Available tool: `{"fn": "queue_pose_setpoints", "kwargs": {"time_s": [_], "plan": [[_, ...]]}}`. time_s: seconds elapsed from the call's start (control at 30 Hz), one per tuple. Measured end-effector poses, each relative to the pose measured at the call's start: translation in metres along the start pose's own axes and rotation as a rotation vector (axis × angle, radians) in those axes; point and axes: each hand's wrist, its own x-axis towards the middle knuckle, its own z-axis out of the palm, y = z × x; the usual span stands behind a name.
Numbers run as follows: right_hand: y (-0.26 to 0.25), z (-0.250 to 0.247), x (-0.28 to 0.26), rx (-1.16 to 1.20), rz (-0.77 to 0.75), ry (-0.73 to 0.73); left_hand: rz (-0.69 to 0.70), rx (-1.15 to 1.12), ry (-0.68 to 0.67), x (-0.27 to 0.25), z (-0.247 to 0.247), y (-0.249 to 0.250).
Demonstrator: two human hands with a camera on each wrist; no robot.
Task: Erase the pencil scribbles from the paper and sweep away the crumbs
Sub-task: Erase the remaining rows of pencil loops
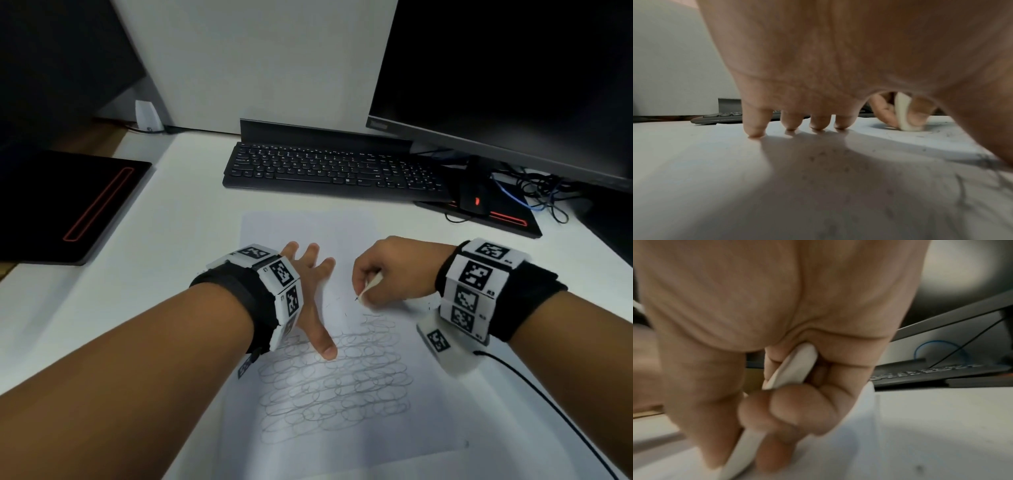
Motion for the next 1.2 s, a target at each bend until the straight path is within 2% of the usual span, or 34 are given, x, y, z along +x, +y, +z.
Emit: {"fn": "queue_pose_setpoints", "kwargs": {"time_s": [0.13,0.23,0.3,0.43,0.6,0.73,0.9,1.03,1.2], "plan": [[-0.010,0.013,-0.006,-0.026,-0.081,-0.119,0.002,0.013,-0.008,0.003,0.000,-0.001],[0.004,-0.001,-0.002,-0.002,-0.001,-0.010,0.008,-0.001,-0.001,0.000,0.001,-0.001],[0.005,-0.001,-0.001,-0.004,0.007,0.001,0.011,-0.004,0.004,-0.001,0.000,-0.001],[-0.008,0.013,-0.006,-0.017,-0.080,-0.164,0.011,0.008,-0.001,0.001,0.001,-0.002],[0.006,-0.002,-0.004,0.018,0.041,0.008,0.000,0.000,-0.004,0.000,0.001,0.000],[-0.008,0.014,-0.009,-0.035,-0.062,-0.144,0.012,0.011,-0.011,0.001,0.000,-0.002],[0.008,-0.001,-0.007,0.015,0.033,0.015,0.005,0.001,-0.007,-0.001,0.001,0.000],[-0.005,0.014,-0.012,-0.049,-0.068,-0.154,0.014,0.002,-0.004,0.000,0.001,-0.003],[0.013,-0.003,-0.008,-0.005,0.064,0.001,0.007,-0.001,0.006,-0.001,0.001,0.000]]}}
